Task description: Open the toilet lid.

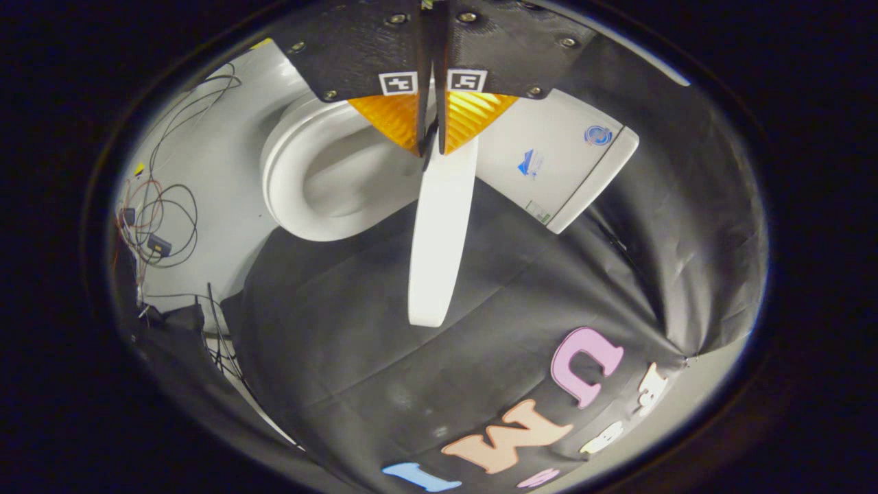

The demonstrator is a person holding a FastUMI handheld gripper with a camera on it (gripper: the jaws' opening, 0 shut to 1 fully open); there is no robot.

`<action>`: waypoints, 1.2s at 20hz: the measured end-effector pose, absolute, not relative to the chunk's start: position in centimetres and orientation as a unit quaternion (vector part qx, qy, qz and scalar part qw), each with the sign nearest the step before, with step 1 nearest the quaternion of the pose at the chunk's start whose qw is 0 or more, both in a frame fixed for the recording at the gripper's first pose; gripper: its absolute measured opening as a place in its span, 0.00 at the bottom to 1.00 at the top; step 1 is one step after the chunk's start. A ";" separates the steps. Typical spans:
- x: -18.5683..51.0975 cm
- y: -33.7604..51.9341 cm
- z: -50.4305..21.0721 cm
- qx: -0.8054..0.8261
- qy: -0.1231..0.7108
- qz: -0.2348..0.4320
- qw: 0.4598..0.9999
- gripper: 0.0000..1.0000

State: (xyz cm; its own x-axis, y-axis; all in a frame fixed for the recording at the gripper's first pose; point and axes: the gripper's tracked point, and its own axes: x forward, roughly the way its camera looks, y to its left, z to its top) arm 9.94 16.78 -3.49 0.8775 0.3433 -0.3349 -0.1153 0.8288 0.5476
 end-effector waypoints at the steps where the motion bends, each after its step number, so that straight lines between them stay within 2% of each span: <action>1: 9.9 17.1 -3.1 0.261 0.213 0.124 0.933 0.01; 24: 8.9 24.5 2.3 0.180 0.163 0.150 0.958 0.02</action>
